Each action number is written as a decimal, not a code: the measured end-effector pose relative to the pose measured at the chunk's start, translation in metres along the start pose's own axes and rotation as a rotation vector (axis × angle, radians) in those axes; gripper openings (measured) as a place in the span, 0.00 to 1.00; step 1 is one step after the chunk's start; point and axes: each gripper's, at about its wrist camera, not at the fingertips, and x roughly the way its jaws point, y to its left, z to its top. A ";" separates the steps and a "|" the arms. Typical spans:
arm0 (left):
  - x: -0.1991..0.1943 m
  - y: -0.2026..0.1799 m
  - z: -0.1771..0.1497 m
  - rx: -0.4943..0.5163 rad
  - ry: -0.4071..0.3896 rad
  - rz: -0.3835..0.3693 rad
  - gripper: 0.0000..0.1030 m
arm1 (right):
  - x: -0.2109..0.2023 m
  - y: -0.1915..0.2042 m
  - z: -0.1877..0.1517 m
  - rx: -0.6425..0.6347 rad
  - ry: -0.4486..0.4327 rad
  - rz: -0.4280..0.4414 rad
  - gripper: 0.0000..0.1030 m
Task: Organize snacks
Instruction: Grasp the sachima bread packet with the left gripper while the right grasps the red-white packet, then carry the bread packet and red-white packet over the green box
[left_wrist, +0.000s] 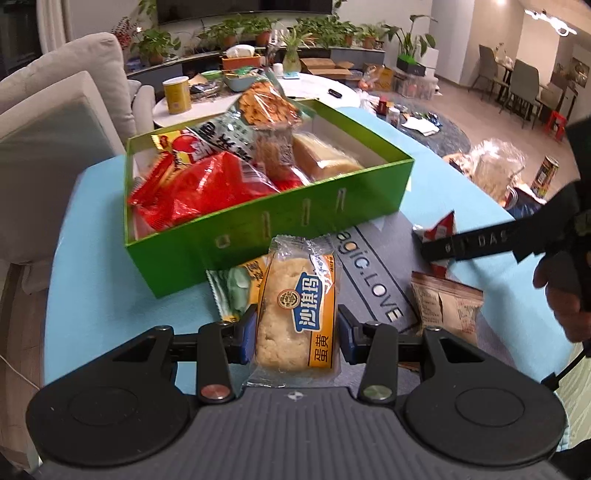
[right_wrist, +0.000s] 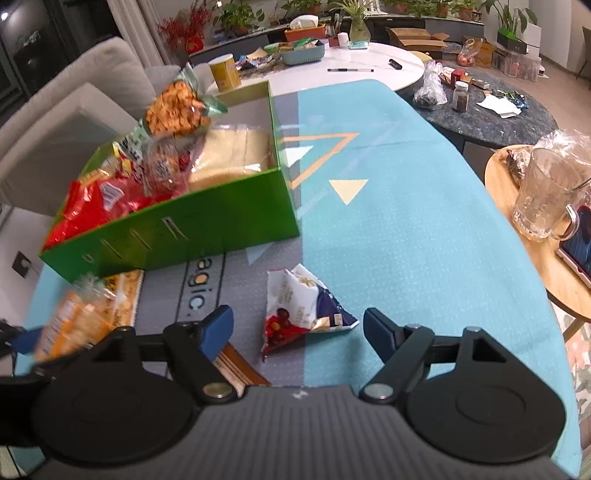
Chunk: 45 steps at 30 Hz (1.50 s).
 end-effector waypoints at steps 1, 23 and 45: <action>0.000 0.001 0.001 -0.004 -0.001 0.003 0.39 | 0.001 -0.001 0.000 0.001 0.003 0.001 0.81; -0.013 0.006 0.009 -0.022 -0.048 0.009 0.39 | -0.018 0.017 0.008 -0.074 -0.101 0.007 0.80; -0.039 0.012 0.042 -0.024 -0.173 0.047 0.39 | -0.065 0.058 0.049 -0.159 -0.282 0.154 0.80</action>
